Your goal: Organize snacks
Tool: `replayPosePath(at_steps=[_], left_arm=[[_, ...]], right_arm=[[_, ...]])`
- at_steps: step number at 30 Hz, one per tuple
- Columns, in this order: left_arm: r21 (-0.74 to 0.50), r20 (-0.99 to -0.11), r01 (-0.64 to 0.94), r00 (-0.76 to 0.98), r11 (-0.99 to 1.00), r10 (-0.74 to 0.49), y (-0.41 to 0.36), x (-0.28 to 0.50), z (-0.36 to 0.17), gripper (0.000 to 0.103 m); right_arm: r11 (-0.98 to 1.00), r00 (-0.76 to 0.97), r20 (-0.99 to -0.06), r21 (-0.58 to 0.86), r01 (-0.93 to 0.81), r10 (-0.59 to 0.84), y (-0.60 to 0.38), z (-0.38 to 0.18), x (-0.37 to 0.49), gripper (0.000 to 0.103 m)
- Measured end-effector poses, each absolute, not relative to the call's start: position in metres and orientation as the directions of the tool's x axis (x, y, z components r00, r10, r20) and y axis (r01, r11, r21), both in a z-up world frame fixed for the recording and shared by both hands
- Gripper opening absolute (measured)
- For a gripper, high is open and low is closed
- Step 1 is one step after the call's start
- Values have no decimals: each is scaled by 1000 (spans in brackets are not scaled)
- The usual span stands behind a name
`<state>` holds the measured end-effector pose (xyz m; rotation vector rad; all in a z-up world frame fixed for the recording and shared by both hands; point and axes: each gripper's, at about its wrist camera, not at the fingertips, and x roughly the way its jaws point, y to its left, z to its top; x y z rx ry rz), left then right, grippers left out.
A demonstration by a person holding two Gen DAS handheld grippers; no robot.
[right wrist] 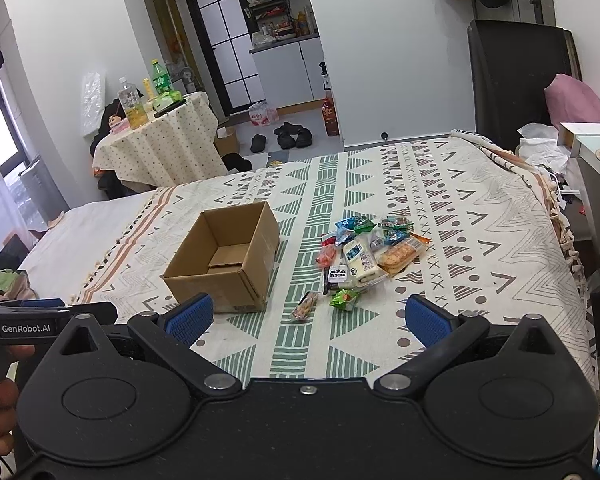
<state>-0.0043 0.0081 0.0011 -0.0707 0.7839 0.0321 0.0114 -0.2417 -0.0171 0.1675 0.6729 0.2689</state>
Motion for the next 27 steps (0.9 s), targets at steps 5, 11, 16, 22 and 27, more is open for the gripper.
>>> replayPosePath(at_steps=[5, 11, 16, 22, 27], left_arm=[[-50, -708, -68, 706, 996, 12, 10, -5, 2, 96], [-48, -707, -73, 707, 996, 17, 10, -6, 3, 96], [-48, -706, -74, 708, 996, 18, 10, -7, 3, 96], [-50, -707, -73, 707, 996, 16, 8, -7, 4, 96], [-55, -708, -72, 707, 996, 12, 8, -8, 6, 97]], right_arm=[[952, 749, -591, 235, -196, 300, -242, -17, 12, 103], [950, 746, -590, 233, -208, 308, -238, -19, 11, 103], [950, 749, -587, 230, -210, 308, -237, -19, 9, 103], [951, 749, -588, 232, -204, 305, -238, -19, 9, 103], [951, 750, -587, 230, -207, 305, -239, -18, 9, 103]])
